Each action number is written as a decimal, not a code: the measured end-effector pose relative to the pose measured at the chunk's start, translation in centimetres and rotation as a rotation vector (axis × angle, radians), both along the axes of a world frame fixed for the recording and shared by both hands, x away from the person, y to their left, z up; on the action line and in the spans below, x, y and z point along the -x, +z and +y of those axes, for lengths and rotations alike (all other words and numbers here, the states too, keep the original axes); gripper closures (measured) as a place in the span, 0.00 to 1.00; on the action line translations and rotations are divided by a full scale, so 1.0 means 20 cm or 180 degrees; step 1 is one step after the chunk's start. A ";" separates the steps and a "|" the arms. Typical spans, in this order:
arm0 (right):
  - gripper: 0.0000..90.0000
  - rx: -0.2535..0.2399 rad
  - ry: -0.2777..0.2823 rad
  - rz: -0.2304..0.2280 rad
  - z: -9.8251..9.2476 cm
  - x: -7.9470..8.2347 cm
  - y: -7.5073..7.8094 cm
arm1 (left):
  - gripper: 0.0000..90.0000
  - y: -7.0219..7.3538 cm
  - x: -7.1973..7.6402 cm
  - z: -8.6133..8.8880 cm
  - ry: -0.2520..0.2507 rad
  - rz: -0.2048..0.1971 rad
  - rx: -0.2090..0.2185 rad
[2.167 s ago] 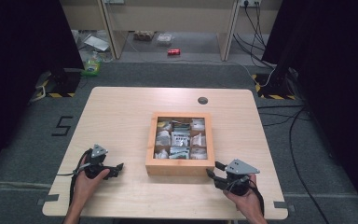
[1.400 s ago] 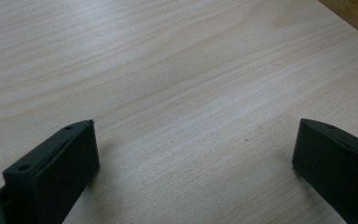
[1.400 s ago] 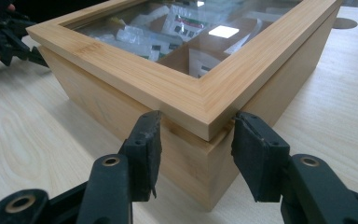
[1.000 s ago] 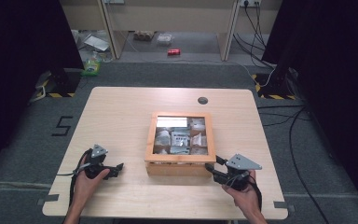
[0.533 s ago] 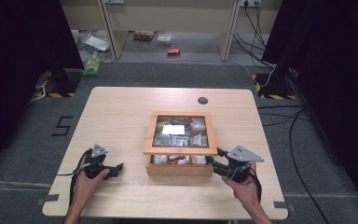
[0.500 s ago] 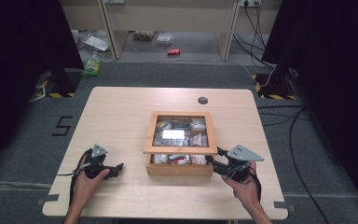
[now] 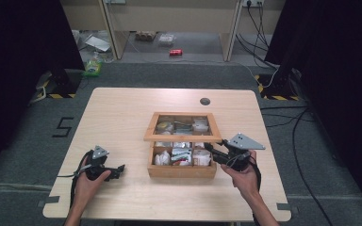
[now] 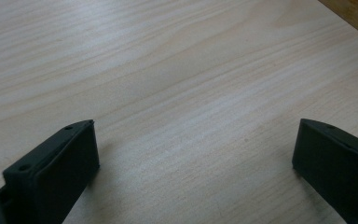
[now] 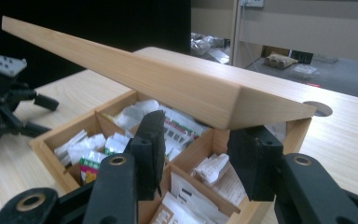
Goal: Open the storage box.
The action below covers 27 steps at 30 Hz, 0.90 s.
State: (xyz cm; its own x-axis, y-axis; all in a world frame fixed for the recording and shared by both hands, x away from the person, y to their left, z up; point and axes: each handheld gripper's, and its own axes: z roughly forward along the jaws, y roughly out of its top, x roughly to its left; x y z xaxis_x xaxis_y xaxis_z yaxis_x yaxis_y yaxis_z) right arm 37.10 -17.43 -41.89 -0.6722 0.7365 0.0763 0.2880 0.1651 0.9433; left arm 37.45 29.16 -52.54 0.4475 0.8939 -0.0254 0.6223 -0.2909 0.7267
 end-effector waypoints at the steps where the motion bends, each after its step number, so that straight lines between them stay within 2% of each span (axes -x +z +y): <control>1: 0.62 -0.0019 -0.0008 0.0021 0.00 -0.01 0.00 | 0.00 0.00 0.00 0.00 0.0000 0.0000 -0.0001; 4: 0.62 -0.0029 -0.0022 0.0037 0.00 -0.04 0.00 | 0.00 0.00 0.00 0.00 -0.0001 0.0000 0.0000; 8: 0.61 -0.0150 -0.0026 0.0087 0.01 -0.07 0.00 | 0.00 0.00 0.00 0.00 -0.0001 0.0001 -0.0002; 11: 0.61 -0.0149 -0.0038 0.0104 0.01 -0.08 -0.01 | 0.00 0.00 0.00 0.00 -0.0001 0.0000 -0.0001; 13: 0.61 -0.0224 -0.0045 0.0124 0.02 -0.10 -0.01 | 0.00 0.00 0.00 0.00 0.0000 0.0000 0.0000; 15: 0.61 -0.0227 -0.0053 0.0130 0.02 -0.11 0.00 | 0.00 0.00 0.00 0.00 -0.0001 0.0001 -0.0002; 25: 0.61 -0.0287 -0.0112 0.0062 0.04 -0.18 0.05 | 0.00 0.00 0.00 0.00 -0.0002 0.0001 -0.0003; 27: 0.61 -0.0261 -0.0131 0.0061 0.04 -0.20 0.07 | 0.00 0.00 0.00 0.00 -0.0002 0.0001 -0.0003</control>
State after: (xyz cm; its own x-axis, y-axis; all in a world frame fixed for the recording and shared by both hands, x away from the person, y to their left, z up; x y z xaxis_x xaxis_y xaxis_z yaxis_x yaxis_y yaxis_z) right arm 41.10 -16.62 -40.49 -0.6393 0.7541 0.1502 0.3112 0.0751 0.9474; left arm 37.45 29.16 -52.54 0.4481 0.8936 -0.0248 0.6223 -0.2919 0.7263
